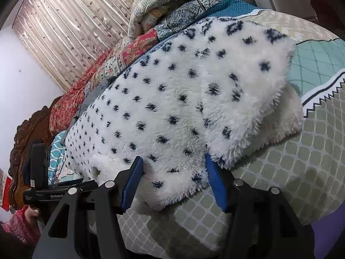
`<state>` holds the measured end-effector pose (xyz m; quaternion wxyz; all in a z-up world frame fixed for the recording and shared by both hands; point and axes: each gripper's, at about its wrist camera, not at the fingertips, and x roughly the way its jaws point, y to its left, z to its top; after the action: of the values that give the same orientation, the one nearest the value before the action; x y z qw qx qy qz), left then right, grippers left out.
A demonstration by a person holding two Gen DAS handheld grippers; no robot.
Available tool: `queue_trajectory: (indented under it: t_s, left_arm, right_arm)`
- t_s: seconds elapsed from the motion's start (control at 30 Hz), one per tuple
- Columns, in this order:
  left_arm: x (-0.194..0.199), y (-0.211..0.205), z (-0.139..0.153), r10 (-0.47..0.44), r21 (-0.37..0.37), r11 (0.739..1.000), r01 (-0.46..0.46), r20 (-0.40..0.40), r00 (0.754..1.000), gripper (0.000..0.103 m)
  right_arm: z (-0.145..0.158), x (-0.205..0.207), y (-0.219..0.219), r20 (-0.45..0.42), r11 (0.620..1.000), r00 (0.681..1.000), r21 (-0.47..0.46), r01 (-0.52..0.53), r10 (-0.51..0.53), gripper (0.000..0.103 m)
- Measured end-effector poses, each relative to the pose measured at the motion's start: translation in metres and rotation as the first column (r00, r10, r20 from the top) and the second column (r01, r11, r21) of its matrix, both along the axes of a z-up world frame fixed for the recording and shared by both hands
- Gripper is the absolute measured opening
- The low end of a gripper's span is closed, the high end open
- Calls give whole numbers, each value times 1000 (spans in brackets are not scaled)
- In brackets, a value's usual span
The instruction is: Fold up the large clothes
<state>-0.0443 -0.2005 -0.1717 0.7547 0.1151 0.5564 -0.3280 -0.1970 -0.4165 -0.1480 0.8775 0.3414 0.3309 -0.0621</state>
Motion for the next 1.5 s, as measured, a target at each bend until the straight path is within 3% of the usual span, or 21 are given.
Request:
queue_trajectory:
  t_s: [0.13, 1.17, 1.23, 1.3, 1.37, 1.47, 1.5]
  left_arm:
    - [1, -3, 0, -4, 14, 1000, 3, 5, 1000, 97]
    - [-4, 1, 8, -51, 16, 999, 50, 54, 997, 97]
    - [-4, 8, 22, -54, -24, 998, 56, 64, 996, 87]
    - [-1, 25, 39, -38, -107, 993, 45, 63, 997, 87]
    - [6, 48, 59, 1, -180, 984, 12, 74, 997, 87]
    - [19, 73, 81, 54, -228, 973, -21, 136, 989, 88]
    - [26, 81, 86, 84, -225, 973, -44, 170, 982, 93]
  right_arm:
    - [1, 4, 4, 0, 1000, 1000, -26, -16, 16, 52]
    - [1, 0, 11, -7, 1000, 1000, -25, -11, 11, 52]
    - [6, 3, 14, -22, 999, 1000, -33, -12, 11, 52]
    - [18, 3, 16, -21, 999, 1000, -44, -19, 18, 52]
    - [41, -7, 16, 34, 998, 999, -57, 2, 0, 52]
    - [64, -18, 9, 71, 995, 996, -84, 52, -46, 52]
    - [73, -20, 2, 82, 994, 995, -89, 67, -60, 52]
